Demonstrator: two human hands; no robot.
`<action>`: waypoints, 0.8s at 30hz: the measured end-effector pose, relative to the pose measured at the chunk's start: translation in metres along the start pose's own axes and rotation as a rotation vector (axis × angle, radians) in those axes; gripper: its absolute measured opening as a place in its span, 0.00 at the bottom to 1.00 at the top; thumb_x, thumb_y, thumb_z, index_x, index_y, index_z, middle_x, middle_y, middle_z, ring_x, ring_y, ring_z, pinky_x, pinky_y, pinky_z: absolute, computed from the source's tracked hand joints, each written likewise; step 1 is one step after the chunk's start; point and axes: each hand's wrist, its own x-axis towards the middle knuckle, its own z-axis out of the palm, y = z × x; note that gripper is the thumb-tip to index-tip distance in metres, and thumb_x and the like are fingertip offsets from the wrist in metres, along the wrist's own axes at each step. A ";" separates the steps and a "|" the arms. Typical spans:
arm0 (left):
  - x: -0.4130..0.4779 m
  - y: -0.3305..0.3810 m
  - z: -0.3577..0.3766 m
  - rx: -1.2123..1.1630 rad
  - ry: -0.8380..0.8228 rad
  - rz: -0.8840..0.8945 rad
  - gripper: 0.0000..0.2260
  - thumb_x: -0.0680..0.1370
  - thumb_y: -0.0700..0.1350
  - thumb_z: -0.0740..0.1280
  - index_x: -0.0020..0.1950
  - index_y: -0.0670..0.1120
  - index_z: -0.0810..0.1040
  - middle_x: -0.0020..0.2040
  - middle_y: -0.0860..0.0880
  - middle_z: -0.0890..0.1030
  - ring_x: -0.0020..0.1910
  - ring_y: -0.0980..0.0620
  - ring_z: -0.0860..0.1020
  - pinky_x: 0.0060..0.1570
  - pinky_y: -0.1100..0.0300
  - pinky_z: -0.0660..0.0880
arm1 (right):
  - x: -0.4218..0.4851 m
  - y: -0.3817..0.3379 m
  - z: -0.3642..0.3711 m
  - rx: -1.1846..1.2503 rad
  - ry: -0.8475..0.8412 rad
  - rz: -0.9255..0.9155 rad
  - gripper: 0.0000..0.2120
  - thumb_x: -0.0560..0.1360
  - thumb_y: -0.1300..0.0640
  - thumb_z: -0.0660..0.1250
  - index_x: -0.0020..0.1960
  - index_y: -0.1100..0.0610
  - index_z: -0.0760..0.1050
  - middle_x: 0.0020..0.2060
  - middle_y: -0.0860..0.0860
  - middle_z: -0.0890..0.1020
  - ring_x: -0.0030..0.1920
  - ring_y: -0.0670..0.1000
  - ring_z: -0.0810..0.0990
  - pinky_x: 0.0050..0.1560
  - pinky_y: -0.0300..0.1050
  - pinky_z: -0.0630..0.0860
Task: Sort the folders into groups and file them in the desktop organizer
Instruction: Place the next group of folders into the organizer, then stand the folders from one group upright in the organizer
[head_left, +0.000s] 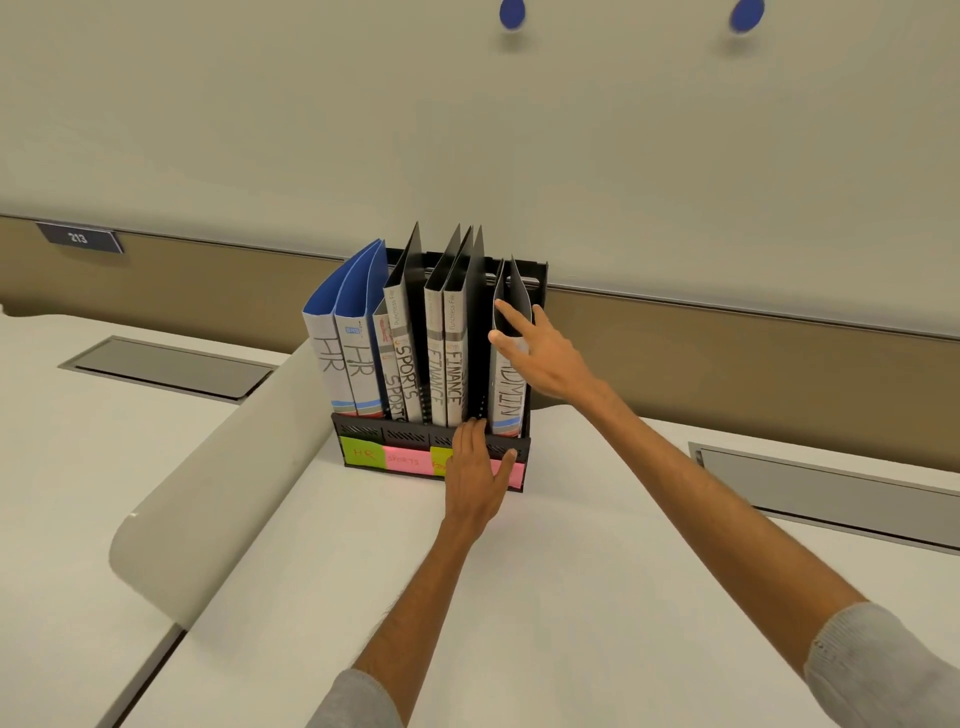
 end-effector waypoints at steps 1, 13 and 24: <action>-0.004 0.002 -0.004 0.004 0.004 0.004 0.29 0.80 0.57 0.61 0.76 0.42 0.61 0.76 0.44 0.63 0.76 0.47 0.58 0.71 0.51 0.61 | -0.007 0.000 0.002 -0.004 0.017 -0.003 0.29 0.79 0.34 0.49 0.78 0.37 0.48 0.79 0.58 0.48 0.74 0.65 0.61 0.68 0.69 0.62; -0.057 0.030 -0.034 0.043 -0.033 0.011 0.25 0.78 0.47 0.66 0.73 0.41 0.65 0.68 0.43 0.72 0.67 0.44 0.68 0.62 0.51 0.70 | -0.106 0.037 0.017 0.168 0.250 0.062 0.18 0.79 0.51 0.64 0.66 0.56 0.73 0.66 0.55 0.74 0.66 0.54 0.72 0.64 0.50 0.72; -0.101 0.084 0.005 -0.015 -0.143 0.069 0.23 0.78 0.46 0.65 0.72 0.43 0.66 0.69 0.44 0.70 0.68 0.46 0.68 0.61 0.52 0.69 | -0.188 0.117 0.007 0.152 0.202 0.252 0.13 0.77 0.52 0.66 0.60 0.53 0.77 0.62 0.52 0.76 0.64 0.53 0.72 0.60 0.48 0.69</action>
